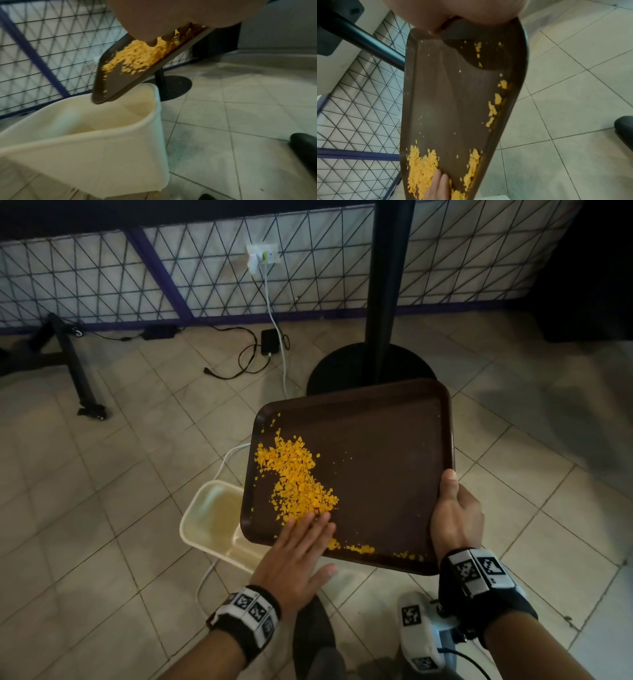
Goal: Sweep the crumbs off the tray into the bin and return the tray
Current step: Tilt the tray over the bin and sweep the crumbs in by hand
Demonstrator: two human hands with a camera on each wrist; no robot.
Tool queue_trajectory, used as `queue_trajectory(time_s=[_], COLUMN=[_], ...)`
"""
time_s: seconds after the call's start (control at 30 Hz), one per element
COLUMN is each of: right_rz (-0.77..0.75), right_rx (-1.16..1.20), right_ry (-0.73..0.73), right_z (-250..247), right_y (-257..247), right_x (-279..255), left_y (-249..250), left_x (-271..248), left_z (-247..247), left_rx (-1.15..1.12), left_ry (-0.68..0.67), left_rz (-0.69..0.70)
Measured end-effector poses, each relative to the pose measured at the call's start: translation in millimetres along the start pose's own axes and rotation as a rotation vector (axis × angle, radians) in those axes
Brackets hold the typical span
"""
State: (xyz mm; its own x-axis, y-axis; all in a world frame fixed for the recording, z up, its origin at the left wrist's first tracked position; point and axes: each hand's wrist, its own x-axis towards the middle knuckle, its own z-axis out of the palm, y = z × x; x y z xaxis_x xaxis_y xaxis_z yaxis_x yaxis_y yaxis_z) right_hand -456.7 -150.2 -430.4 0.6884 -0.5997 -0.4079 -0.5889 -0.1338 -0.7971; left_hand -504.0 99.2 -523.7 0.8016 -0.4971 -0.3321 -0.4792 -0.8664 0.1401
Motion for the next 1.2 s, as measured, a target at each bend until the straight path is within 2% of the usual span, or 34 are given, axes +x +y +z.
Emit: queue_trajectory(time_s=[0.07,0.2,0.33,0.37,0.5,0.6,0.7,0.8,0.87,0.97,1.07,1.13,1.2], right_rz=[0.0,0.001,-0.015,-0.017,-0.032,-0.04,-0.042,-0.038,-0.041,-0.047,-0.036,-0.036,-0.046], right_rx=[-0.012,-0.016,-0.016,-0.021,-0.039,-0.055,-0.054,-0.043,-0.041,-0.034,-0.025,-0.023,-0.024], right_ry=[-0.008,-0.023,-0.025,-0.026,-0.024,-0.033,-0.033,-0.042,-0.04,-0.027,-0.024,-0.021,-0.012], right_z=[1.5,8.1,12.4,12.8,11.8,10.8,12.2,14.8,15.3,13.5,12.3,13.1,13.5], right_y=[0.1,0.3,-1.8,-2.0,-0.9,1.0,1.8,0.4,0.7,1.7,4.1,3.4,2.8], right_x=[-0.8,-5.1,-7.9,-8.5,-7.7,-6.0,-5.5,-6.6,-6.6,-3.9,-0.5,-1.5,-2.4], left_y=[-3.0,40.1,70.7,68.4,28.6,14.5,44.4,82.6,90.5,68.4,26.4,-0.2,-21.5], left_x=[-1.8,13.1,20.2,18.1,-0.4,-7.9,11.7,34.8,38.4,23.5,-2.7,-15.9,-23.4], left_z=[-4.0,-21.9,-17.4,-12.8,1.4,-4.1,-23.7,-35.6,-31.4,-17.1,0.0,6.6,8.5], left_rx=[-0.018,-0.081,-0.024,-0.017,-0.088,-0.066,-0.087,0.007,0.053,-0.036,-0.07,-0.025,0.01], left_ry=[-0.013,0.032,0.03,0.024,-0.039,-0.004,0.019,0.022,0.0,0.073,0.013,0.014,-0.039], left_rz=[-0.005,0.141,0.251,0.249,0.099,0.062,0.14,0.337,0.395,0.308,0.163,0.101,0.06])
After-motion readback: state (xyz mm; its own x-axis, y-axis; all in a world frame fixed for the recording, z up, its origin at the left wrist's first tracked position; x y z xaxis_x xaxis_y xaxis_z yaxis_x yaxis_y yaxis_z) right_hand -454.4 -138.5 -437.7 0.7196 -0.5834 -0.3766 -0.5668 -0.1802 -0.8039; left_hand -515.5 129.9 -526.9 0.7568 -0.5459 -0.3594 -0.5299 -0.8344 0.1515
